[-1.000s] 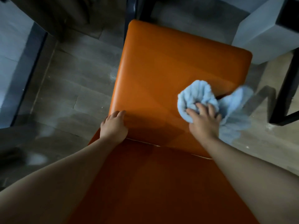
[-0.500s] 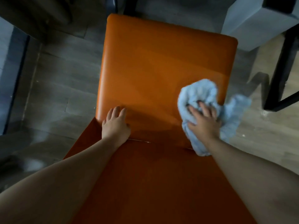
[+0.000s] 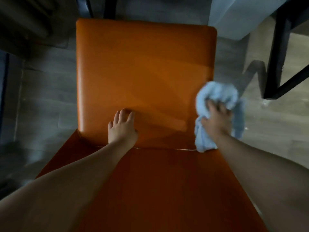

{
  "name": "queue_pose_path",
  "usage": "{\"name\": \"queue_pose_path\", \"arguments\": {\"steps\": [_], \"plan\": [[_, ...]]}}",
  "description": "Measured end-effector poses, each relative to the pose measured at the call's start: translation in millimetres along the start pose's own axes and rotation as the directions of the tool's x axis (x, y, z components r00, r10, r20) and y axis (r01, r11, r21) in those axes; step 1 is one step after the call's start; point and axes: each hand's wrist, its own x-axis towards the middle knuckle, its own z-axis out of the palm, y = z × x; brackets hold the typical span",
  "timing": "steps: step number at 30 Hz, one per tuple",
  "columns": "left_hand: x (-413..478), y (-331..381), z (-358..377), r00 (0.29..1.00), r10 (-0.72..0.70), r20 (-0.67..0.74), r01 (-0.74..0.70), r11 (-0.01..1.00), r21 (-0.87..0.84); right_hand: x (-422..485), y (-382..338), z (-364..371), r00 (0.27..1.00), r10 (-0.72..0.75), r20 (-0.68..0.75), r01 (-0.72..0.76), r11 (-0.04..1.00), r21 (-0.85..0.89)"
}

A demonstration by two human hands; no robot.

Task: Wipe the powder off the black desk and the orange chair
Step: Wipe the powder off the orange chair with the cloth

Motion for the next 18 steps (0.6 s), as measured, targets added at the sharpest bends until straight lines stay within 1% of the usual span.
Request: {"name": "queue_pose_path", "arguments": {"steps": [1, 2, 3, 4, 5, 6, 7, 8, 9, 10, 11, 12, 13, 14, 15, 16, 17, 18], "plan": [[-0.4, 3.7, 0.3, 1.0, -0.009, 0.007, 0.009, 1.0, 0.004, 6.3, 14.3, -10.3, 0.977, 0.214, -0.008, -0.212, 0.97, 0.123], [-0.6, 7.3, 0.3, 1.0, -0.012, 0.008, 0.012, 1.0, 0.007, 10.8, 21.3, -18.3, 0.93, 0.367, -0.012, -0.353, 0.904, 0.241], [-0.8, 10.4, -0.1, 1.0, -0.004, 0.002, 0.004, 1.0, 0.013, 13.7, 20.8, -23.0, 0.909, 0.414, -0.048, -0.38, 0.87, 0.315], [-0.8, 12.8, -0.8, 1.0, 0.012, -0.004, -0.012, 1.0, 0.02, 15.4, 12.4, -26.2, 0.92, 0.373, -0.12, -0.31, 0.881, 0.359], [-0.7, 14.7, -2.1, 1.0, 0.027, -0.008, -0.027, 0.999, 0.026, 15.2, -1.0, -27.6, 0.938, 0.271, -0.215, -0.169, 0.902, 0.397], [-0.1, 16.4, -4.0, 0.999, 0.039, -0.013, -0.039, 0.999, 0.029, 13.5, -20.0, -29.1, 0.946, 0.144, -0.29, -0.006, 0.903, 0.43], [0.7, 18.1, -6.2, 0.999, 0.048, -0.019, -0.047, 0.998, 0.031, 12.0, -40.2, -29.9, 0.947, 0.005, -0.32, 0.142, 0.89, 0.433], [2.0, 19.8, -8.6, 0.998, 0.053, -0.028, -0.053, 0.998, 0.03, 10.4, -59.0, -27.1, 0.941, -0.153, -0.303, 0.267, 0.884, 0.384], [3.6, 21.4, -11.3, 0.998, 0.054, -0.04, -0.053, 0.998, 0.024, 7.0, -74.2, -21.1, 0.923, -0.321, -0.211, 0.371, 0.888, 0.273], [5.6, 22.6, -14.3, 0.997, 0.049, -0.053, -0.048, 0.999, 0.015, 3.5, -83.5, -13.3, 0.891, -0.448, -0.069, 0.453, 0.879, 0.145], [7.9, 23.2, -17.1, 0.997, 0.042, -0.065, -0.042, 0.999, 0.005, 3.4, -85.4, -5.1, 0.856, -0.515, 0.052, 0.514, 0.857, 0.032], [10.6, 23.2, -19.8, 0.996, 0.037, -0.077, -0.038, 0.999, -0.005, 7.8, -80.5, 0.7, 0.834, -0.54, 0.11, 0.547, 0.837, -0.037], [13.3, 22.4, -22.6, 0.996, 0.038, -0.084, -0.039, 0.999, -0.014, 15.1, -71.5, 2.8, 0.834, -0.539, 0.115, 0.548, 0.833, -0.071], [16.1, 21.5, -25.5, 0.995, 0.043, -0.087, -0.045, 0.999, -0.021, 22.6, -60.9, 1.9, 0.855, -0.512, 0.083, 0.518, 0.85, -0.095], [18.5, 20.1, -28.4, 0.995, 0.05, -0.088, -0.053, 0.998, -0.023, 29.8, -49.7, -1.6, 0.9, -0.435, 0.029, 0.436, 0.895, -0.097], [20.9, 18.8, -31.3, 0.995, 0.061, -0.085, -0.063, 0.998, -0.021, 37.4, -38.7, -8.0, 0.963, -0.268, -0.032, 0.267, 0.963, -0.02], [23.0, 17.6, -33.9, 0.994, 0.071, -0.083, -0.073, 0.997, -0.023, 45.8, -27.0, -15.5, 0.997, -0.009, -0.081, 0.02, 0.99, 0.139], [25.2, 16.6, -35.9, 0.993, 0.078, -0.087, -0.081, 0.996, -0.035, 53.0, -16.9, -24.0, 0.959, 0.27, -0.084, -0.23, 0.916, 0.328]]}}
